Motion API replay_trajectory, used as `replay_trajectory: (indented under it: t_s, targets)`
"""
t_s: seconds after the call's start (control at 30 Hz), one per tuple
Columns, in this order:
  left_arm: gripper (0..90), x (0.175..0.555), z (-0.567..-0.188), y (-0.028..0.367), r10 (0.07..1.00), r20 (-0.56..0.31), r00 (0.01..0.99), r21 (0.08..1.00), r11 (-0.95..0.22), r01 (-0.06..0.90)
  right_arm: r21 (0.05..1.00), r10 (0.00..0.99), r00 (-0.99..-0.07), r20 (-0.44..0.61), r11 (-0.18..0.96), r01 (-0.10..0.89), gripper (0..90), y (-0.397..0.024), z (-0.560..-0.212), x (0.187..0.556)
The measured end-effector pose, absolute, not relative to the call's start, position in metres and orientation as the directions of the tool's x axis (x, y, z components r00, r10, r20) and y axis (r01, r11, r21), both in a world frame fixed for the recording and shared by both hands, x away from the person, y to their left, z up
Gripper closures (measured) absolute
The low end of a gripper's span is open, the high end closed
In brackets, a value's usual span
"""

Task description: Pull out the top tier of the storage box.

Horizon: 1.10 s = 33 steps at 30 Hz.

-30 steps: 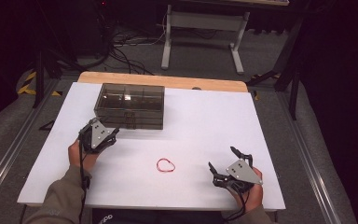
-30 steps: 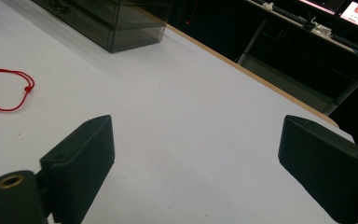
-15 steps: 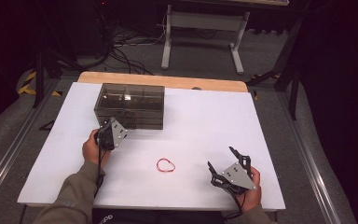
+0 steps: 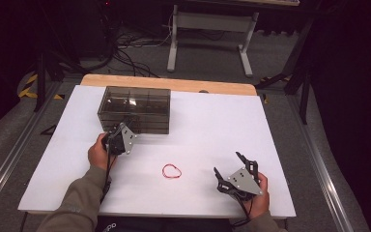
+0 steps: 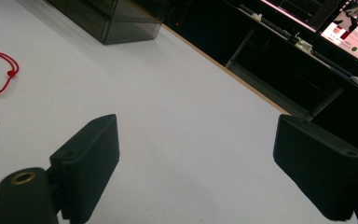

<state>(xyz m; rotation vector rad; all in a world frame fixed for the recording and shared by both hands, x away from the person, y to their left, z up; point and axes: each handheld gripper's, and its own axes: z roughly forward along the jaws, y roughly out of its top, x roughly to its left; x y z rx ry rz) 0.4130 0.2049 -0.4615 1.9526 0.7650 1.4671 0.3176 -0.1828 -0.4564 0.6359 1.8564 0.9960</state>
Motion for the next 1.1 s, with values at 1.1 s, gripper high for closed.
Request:
replay_trajectory:
  t_s: [1.1]
  targets:
    - [79.9,0.393,-0.463,0.206,0.773,0.589,0.234,0.774,-0.623,0.113,0.827,0.724,-0.484,-0.491,0.562,0.003,15.7,-0.177,-0.456,0.311]
